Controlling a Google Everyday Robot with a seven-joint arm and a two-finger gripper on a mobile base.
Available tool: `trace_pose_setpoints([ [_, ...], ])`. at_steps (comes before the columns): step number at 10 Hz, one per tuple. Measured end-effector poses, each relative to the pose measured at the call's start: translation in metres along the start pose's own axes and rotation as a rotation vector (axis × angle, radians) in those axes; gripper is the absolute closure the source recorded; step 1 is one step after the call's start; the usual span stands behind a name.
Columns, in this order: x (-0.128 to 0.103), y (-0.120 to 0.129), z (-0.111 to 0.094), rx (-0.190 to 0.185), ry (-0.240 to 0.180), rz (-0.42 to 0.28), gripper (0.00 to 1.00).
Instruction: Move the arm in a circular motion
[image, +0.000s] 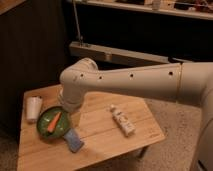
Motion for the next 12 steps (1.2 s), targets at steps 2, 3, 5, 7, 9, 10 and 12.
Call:
trace_pose_setpoints([
  [2, 0.000, 0.000, 0.000, 0.000, 0.000, 0.000, 0.20],
  [3, 0.000, 0.000, 0.000, 0.000, 0.000, 0.000, 0.20],
  [5, 0.001, 0.000, 0.000, -0.002, 0.003, 0.004, 0.33],
  [7, 0.003, -0.004, 0.002, -0.013, 0.019, 0.009, 0.51],
  [9, 0.010, -0.009, 0.005, -0.017, 0.035, 0.022, 0.73],
  [10, 0.017, -0.013, 0.008, -0.019, 0.049, 0.024, 0.83],
  [12, 0.039, -0.024, 0.015, -0.017, 0.073, 0.009, 0.98],
])
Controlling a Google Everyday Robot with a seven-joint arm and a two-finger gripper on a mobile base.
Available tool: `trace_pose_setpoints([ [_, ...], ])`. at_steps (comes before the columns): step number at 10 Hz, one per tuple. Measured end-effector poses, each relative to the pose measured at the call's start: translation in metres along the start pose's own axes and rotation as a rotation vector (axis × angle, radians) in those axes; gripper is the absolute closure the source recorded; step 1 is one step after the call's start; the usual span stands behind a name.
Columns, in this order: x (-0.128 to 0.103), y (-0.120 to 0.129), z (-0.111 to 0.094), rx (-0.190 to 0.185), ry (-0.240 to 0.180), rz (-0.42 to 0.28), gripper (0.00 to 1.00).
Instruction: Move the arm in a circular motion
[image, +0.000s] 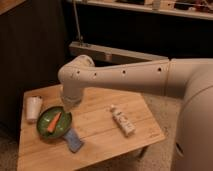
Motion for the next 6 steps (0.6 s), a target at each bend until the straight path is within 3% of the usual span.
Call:
trace_pose_setpoints([
  [4, 0.081, -0.039, 0.001, 0.087, 0.080, -0.040, 1.00],
  [6, 0.130, -0.060, -0.009, 0.119, 0.160, -0.035, 1.00],
])
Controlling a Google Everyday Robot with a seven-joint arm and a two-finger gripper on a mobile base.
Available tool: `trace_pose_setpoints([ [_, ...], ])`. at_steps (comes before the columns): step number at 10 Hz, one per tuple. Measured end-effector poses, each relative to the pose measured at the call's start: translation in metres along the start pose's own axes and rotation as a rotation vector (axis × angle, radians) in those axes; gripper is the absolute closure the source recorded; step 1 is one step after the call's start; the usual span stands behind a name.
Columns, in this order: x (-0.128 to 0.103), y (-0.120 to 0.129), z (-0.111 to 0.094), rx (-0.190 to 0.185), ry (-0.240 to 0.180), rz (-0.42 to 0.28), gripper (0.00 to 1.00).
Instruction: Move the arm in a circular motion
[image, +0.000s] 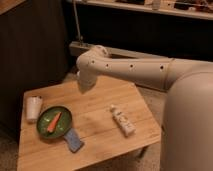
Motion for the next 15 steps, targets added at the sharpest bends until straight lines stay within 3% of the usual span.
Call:
trace_pose_setpoints([
  [2, 0.042, -0.006, -0.014, 0.001, 0.079, 0.033, 1.00],
  [3, 0.068, 0.005, -0.028, -0.019, 0.126, 0.076, 1.00],
  [4, 0.079, 0.015, -0.038, -0.033, 0.149, 0.102, 1.00],
  [5, 0.090, 0.029, -0.048, -0.051, 0.171, 0.128, 1.00],
  [6, 0.106, 0.061, -0.070, -0.087, 0.211, 0.188, 1.00],
  [7, 0.108, 0.078, -0.079, -0.104, 0.226, 0.220, 1.00],
  [9, 0.100, 0.128, -0.104, -0.141, 0.256, 0.303, 1.00],
  [11, 0.070, 0.182, -0.125, -0.162, 0.253, 0.382, 1.00],
  [12, 0.054, 0.196, -0.128, -0.162, 0.241, 0.400, 1.00],
  [13, 0.025, 0.219, -0.131, -0.155, 0.209, 0.431, 1.00],
  [15, -0.018, 0.233, -0.126, -0.142, 0.146, 0.453, 1.00],
])
